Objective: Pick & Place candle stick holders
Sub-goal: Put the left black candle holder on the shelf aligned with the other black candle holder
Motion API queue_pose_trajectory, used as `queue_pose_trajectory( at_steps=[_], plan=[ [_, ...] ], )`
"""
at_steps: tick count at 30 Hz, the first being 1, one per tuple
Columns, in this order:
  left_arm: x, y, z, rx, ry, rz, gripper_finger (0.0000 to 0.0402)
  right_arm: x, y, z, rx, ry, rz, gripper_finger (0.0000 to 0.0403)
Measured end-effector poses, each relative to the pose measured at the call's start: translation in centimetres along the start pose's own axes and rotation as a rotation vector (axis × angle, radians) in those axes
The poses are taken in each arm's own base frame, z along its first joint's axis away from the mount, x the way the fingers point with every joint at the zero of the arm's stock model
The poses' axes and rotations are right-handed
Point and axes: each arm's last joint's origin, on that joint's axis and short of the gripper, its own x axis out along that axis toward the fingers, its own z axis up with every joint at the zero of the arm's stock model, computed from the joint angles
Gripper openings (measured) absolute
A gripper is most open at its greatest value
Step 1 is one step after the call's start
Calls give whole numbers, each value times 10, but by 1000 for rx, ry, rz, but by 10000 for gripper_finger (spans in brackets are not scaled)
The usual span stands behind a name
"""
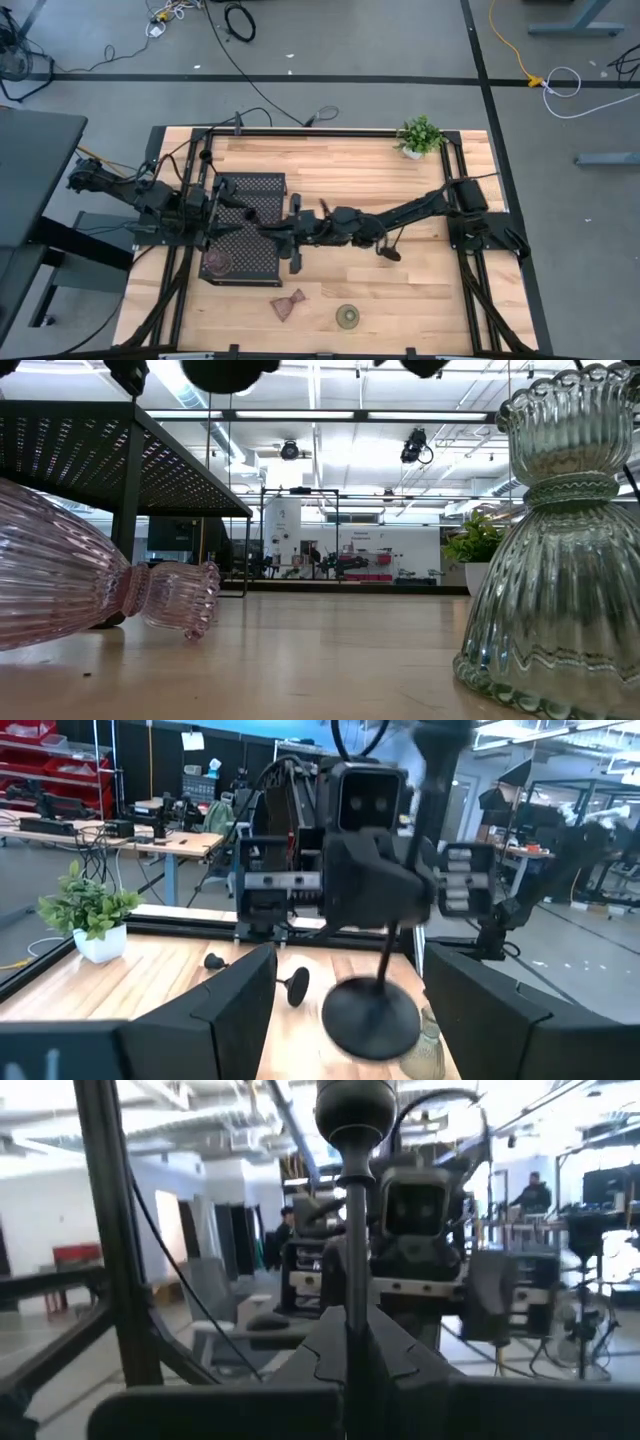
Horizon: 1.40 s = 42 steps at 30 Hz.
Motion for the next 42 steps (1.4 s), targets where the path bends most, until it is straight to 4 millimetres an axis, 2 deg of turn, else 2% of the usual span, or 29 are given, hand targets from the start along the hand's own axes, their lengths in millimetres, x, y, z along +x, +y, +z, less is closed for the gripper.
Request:
queue_pose_trajectory(
  at_steps=[5, 24, 39, 42],
  plan=[
    [0, 0, 3, -11, -32, -5, 252, 18, -4, -4, -17, 30, -11, 1],
    [0, -1, 8, -25, -82, -11, 252, 20, -29, -2, 6, 33, -63, 1],
    [-1, -1, 11, -28, -107, -13, 252, 21, -32, 1, 37, 7, -33, 1],
    [0, -1, 11, -26, -107, -13, 252, 26, -33, -6, 69, 4, -20, 1]
  ],
)
